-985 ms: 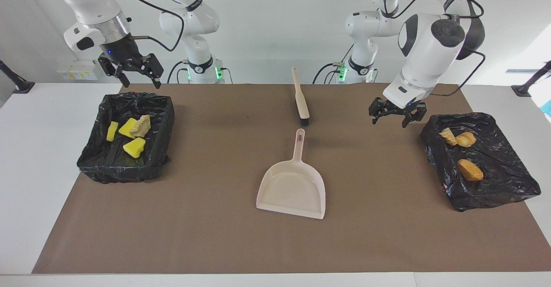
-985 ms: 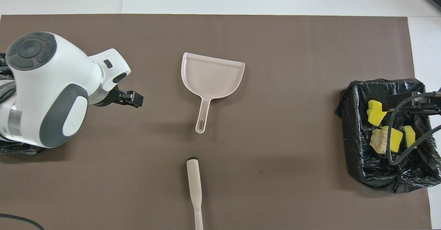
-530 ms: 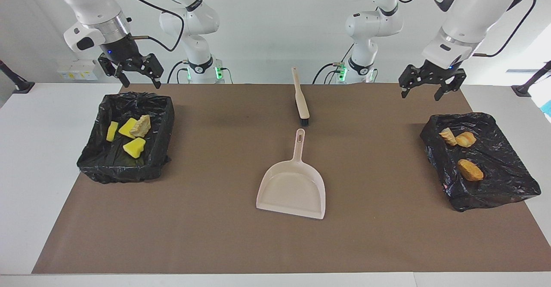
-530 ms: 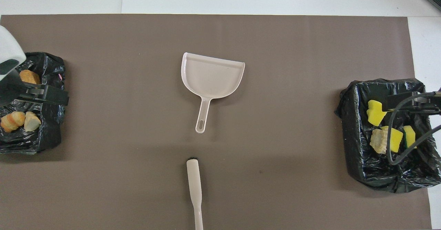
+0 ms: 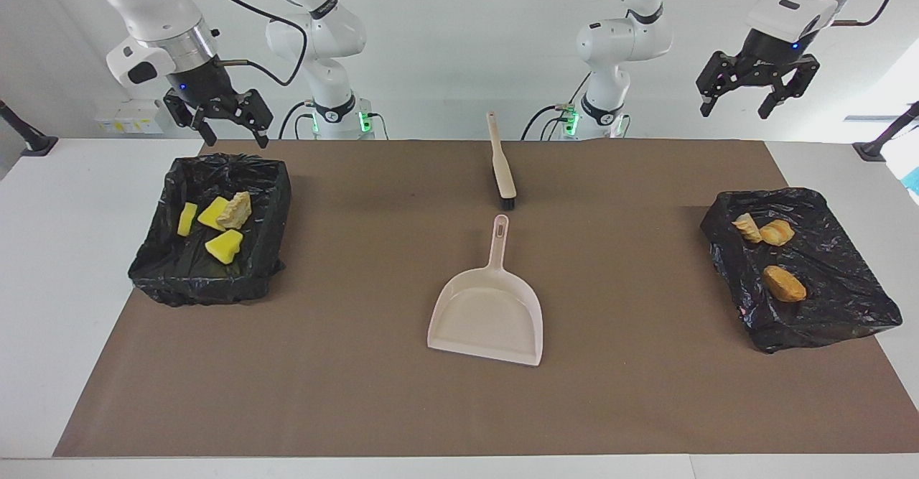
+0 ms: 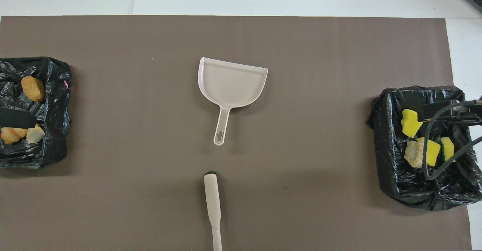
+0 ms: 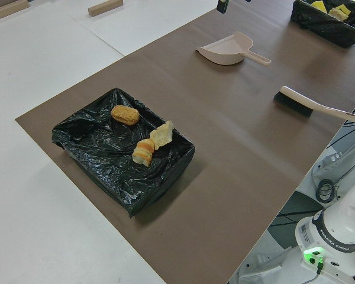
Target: Sweep and dump trash in bin
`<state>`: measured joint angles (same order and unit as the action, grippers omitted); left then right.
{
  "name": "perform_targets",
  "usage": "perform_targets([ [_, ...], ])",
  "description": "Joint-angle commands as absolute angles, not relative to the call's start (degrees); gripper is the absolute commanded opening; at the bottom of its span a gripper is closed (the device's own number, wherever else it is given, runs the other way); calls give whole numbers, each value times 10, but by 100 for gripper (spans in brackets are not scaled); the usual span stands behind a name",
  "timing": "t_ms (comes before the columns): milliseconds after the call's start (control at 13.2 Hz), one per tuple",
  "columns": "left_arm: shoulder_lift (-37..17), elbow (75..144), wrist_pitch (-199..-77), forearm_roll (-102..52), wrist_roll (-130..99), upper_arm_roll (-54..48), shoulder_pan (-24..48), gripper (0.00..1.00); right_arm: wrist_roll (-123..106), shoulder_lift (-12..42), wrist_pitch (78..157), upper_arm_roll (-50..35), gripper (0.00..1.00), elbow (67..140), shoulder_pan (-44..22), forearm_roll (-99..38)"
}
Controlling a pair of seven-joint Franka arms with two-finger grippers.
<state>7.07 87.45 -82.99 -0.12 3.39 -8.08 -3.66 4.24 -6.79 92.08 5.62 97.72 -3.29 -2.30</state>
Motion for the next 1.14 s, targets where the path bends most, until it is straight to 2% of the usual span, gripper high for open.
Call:
perform_targets([
  [0, 82, 898, -838, -4, 32, -78, -36, 100, 48, -79, 932, 54, 100, 991, -31, -24],
  [303, 67, 921, -853, -12, 26, -78, -40, 100, 48, -79, 932, 54, 100, 991, -31, -24],
  [530, 67, 919, -846, -18, -31, -78, -33, 100, 48, -79, 932, 54, 100, 991, -31, -24],
  [1061, 72, 925, -880, -55, -7, -77, -40, 100, 48, -79, 928, 54, 100, 991, -30, -24],
])
